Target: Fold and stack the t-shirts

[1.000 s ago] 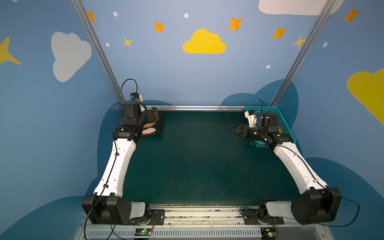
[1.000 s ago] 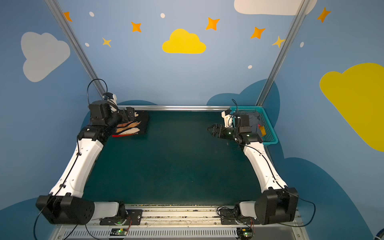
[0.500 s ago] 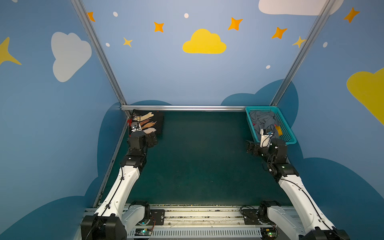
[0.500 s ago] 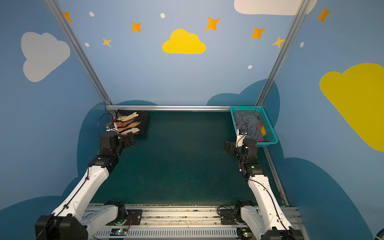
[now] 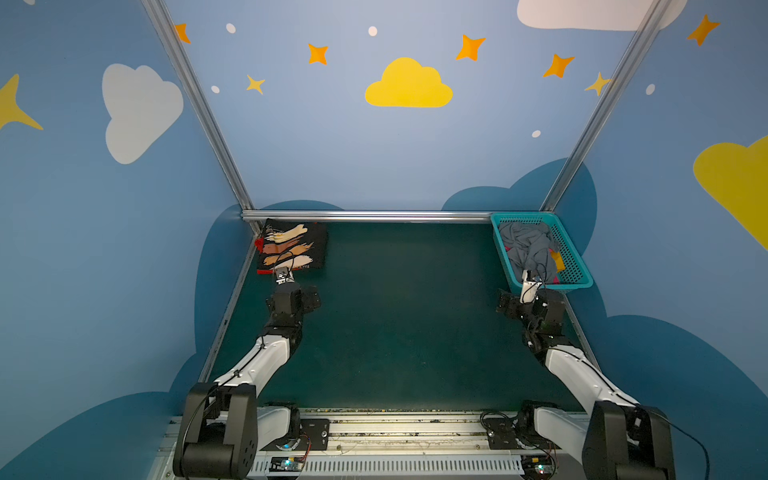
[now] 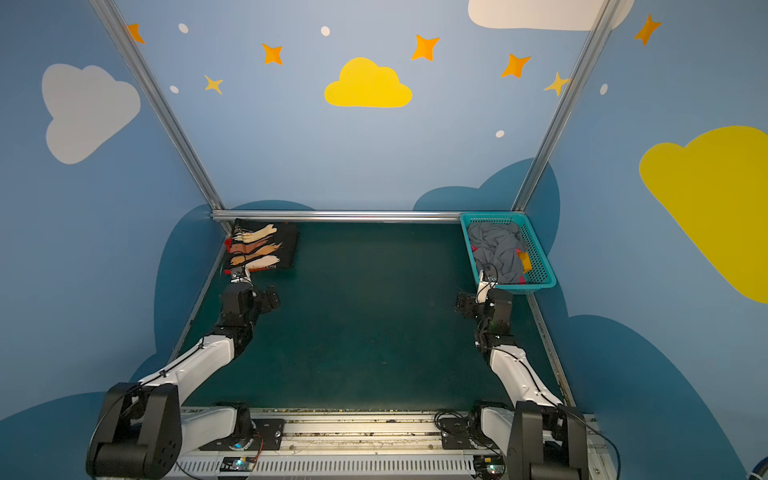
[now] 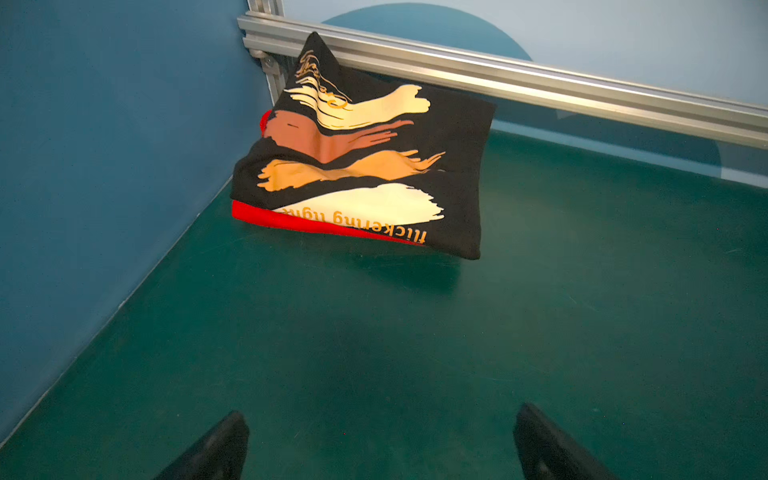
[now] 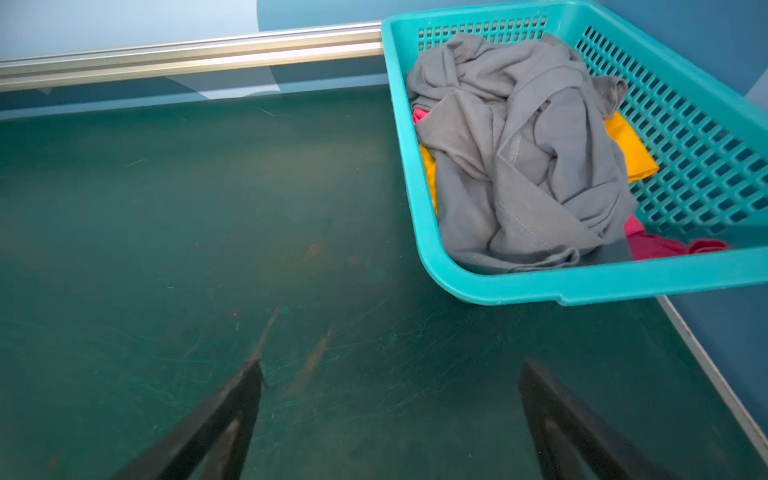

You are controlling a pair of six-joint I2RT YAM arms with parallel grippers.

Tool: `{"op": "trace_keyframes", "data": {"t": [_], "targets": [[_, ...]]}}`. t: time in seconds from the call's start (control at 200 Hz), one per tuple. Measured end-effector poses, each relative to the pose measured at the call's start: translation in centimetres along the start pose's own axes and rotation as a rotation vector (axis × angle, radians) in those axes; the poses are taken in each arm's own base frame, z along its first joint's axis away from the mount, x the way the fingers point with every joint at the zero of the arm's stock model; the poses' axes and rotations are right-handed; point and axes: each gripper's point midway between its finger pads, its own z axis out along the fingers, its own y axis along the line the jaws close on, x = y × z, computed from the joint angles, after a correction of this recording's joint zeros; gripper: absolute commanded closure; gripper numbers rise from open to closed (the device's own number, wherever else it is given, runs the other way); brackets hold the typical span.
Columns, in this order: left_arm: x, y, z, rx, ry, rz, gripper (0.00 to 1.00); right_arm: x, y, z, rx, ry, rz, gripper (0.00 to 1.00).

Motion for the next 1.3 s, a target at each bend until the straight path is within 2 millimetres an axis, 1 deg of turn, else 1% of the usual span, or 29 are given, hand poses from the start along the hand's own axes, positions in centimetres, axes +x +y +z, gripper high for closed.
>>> {"op": "trace_keyframes", "data": {"t": [0.105,0.195,0.24,0.31,0.37,0.421,0.491,0.571,0.606,0.636,0.671,0.746,0.816,1.297], "targets": [[1.1,-0.5,1.0,0.023,0.02,0.021,0.0,1.4,0.0,1.1,-0.018,0.023,0.006,0.03],[2.0,-0.9,1.7,0.043,0.036,0.036,0.0,2.1,0.5,2.0,-0.048,0.032,0.007,0.03],[2.3,-1.1,1.9,0.054,0.044,0.048,0.0,2.2,0.8,2.4,-0.068,0.028,0.006,0.03],[2.2,-1.5,2.0,0.076,0.03,0.067,0.0,2.3,1.3,2.8,-0.099,0.022,0.003,0.03],[1.8,-1.8,1.9,0.096,-0.01,0.076,0.0,1.9,1.8,3.1,-0.13,0.0,0.0,0.03],[1.9,-1.7,1.9,0.102,-0.041,0.079,0.0,1.6,2.1,3.4,-0.146,-0.022,-0.003,0.03],[3.3,-1.5,2.5,0.1,-0.044,0.081,0.0,1.7,2.4,4.1,-0.167,-0.036,-0.007,0.03],[5.6,-1.1,3.5,0.082,0.012,0.089,0.0,2.9,2.9,5.0,-0.196,-0.019,-0.019,0.03],[5.9,-1.0,3.7,0.077,0.033,0.09,0.0,3.3,3.0,5.2,-0.202,-0.01,-0.022,0.03],[5.7,-0.9,3.9,0.076,0.034,0.085,0.0,3.6,3.2,5.3,-0.206,-0.003,-0.026,0.03],[5.0,-0.8,4.1,0.075,0.021,0.074,0.0,3.7,3.3,5.3,-0.211,0.001,-0.033,0.03],[3.3,-0.6,4.5,0.073,-0.013,0.054,0.0,3.3,3.6,5.3,-0.218,-0.015,-0.042,0.02],[2.6,-0.5,4.6,0.073,-0.03,0.044,0.0,3.3,3.7,5.3,-0.221,-0.017,-0.049,0.03],[2.8,-0.7,4.6,0.083,-0.024,0.041,0.0,3.1,3.8,5.3,-0.224,-0.023,-0.059,0.03]]}}
